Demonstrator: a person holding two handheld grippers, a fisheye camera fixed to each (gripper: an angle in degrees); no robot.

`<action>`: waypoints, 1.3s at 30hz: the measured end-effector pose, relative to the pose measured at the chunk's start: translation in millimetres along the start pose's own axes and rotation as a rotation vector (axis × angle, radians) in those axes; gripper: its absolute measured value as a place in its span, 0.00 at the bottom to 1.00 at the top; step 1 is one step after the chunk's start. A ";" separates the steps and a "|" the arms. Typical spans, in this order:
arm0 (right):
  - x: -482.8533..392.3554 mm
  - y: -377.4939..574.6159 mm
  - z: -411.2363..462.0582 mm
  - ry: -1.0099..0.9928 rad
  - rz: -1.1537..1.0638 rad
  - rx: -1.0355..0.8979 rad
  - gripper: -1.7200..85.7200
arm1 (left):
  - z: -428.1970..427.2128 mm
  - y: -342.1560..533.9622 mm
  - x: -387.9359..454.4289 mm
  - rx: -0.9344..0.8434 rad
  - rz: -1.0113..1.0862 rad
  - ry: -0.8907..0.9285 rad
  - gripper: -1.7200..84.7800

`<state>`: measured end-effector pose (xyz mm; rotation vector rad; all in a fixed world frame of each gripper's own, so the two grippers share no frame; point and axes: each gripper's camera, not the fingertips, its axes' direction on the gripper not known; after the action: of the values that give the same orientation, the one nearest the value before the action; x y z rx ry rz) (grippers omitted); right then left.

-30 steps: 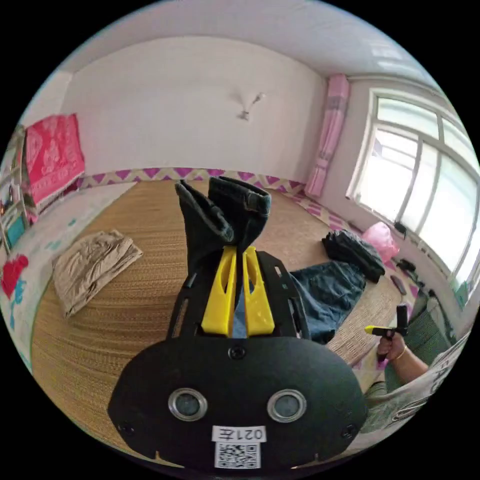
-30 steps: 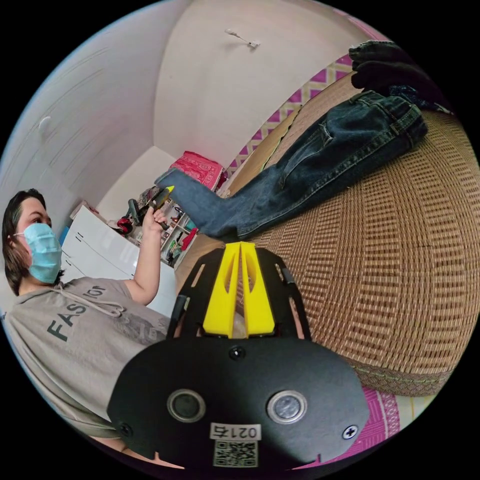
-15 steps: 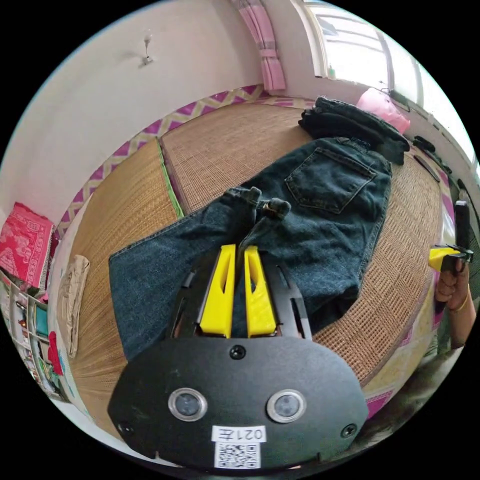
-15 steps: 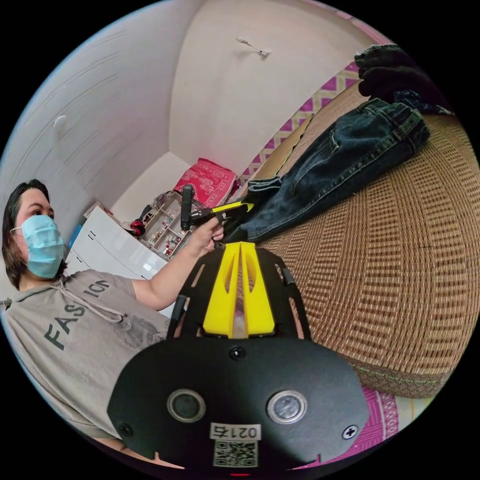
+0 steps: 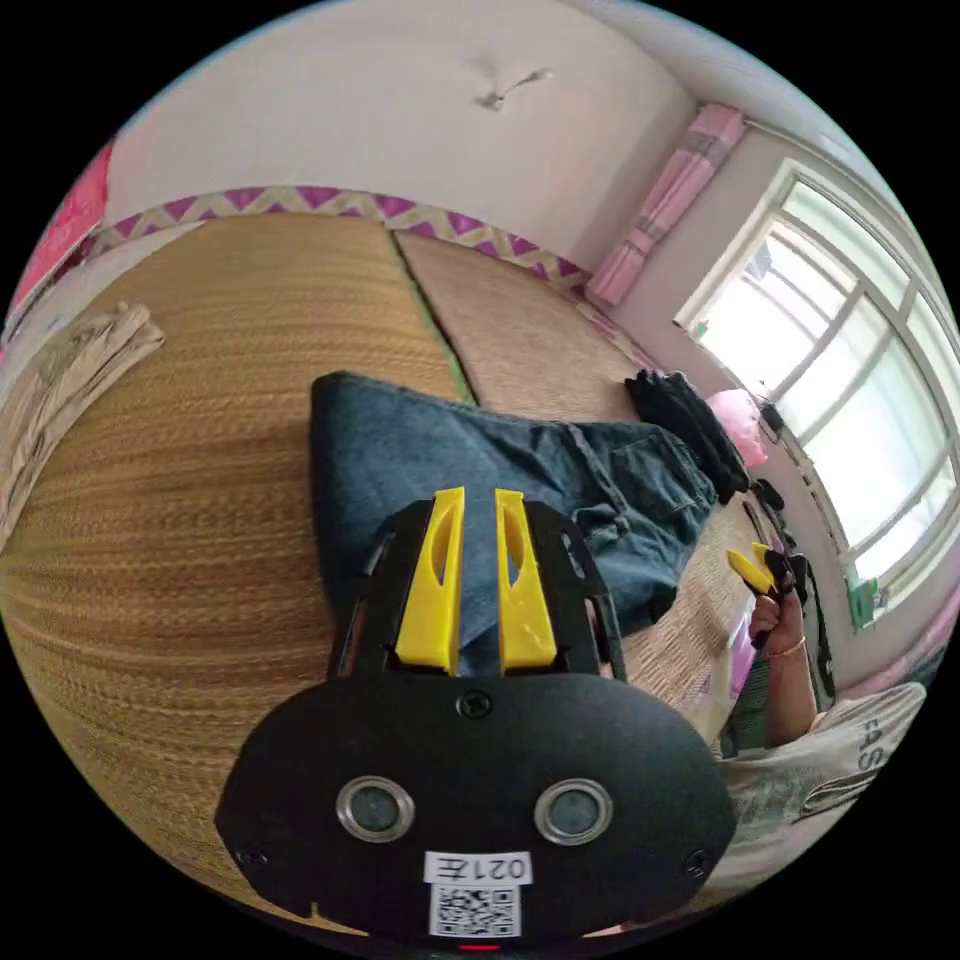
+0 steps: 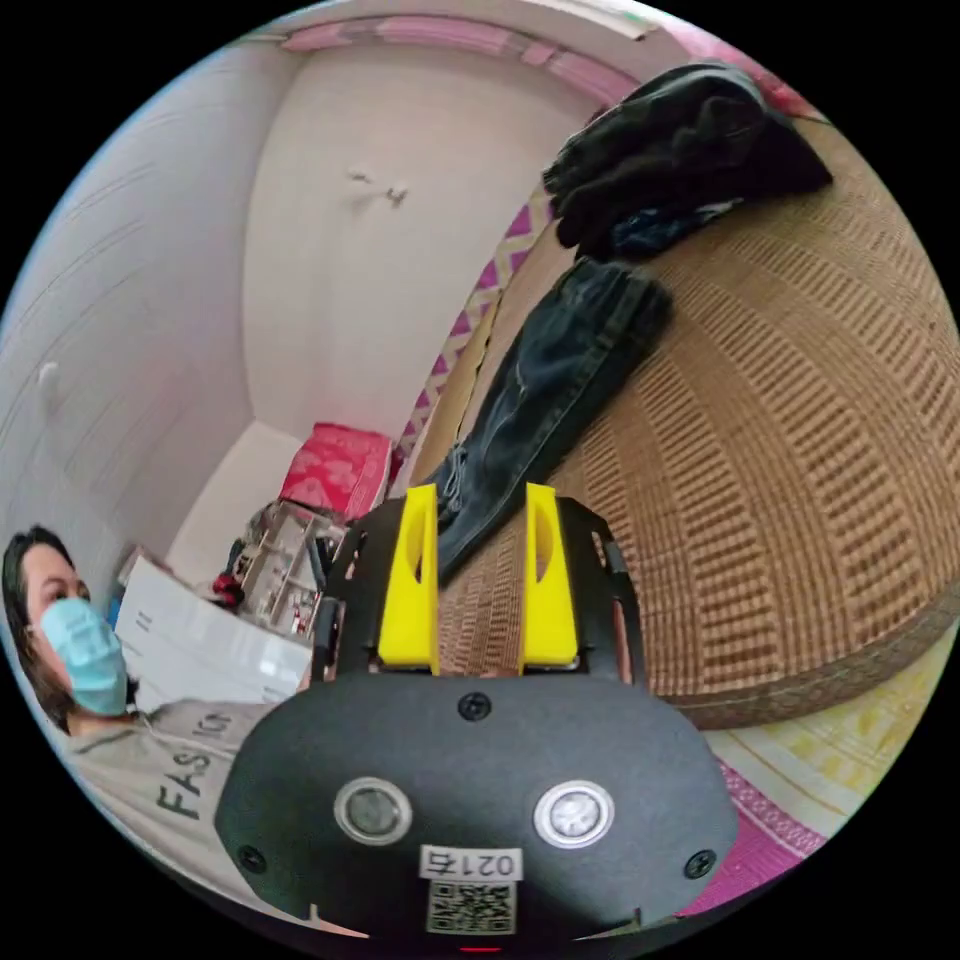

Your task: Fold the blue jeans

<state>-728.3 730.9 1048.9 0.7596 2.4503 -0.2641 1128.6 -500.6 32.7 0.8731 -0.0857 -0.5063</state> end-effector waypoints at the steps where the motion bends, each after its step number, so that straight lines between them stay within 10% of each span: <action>1: 2.8 -7.5 -7.7 0.007 0.029 0.037 0.17 | 6.6 9.0 -37.0 -0.039 -0.057 0.031 0.07; 17: -4.9 -105.8 84.7 0.081 0.404 0.216 0.07 | 20.6 84.1 -220.0 0.039 -0.252 0.346 0.01; 30: -528.4 -1.4 418.7 0.403 -0.942 -0.203 0.06 | 16.0 124.2 -292.9 0.047 -0.261 0.407 0.01; 39: -525.2 191.0 648.1 0.529 -1.253 -0.493 0.07 | -63.0 208.6 -396.1 0.484 -0.500 0.515 0.01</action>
<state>33.4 426.7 804.5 -1.1035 2.9504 0.1305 879.0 -163.1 200.5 1.4901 0.5126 -0.7230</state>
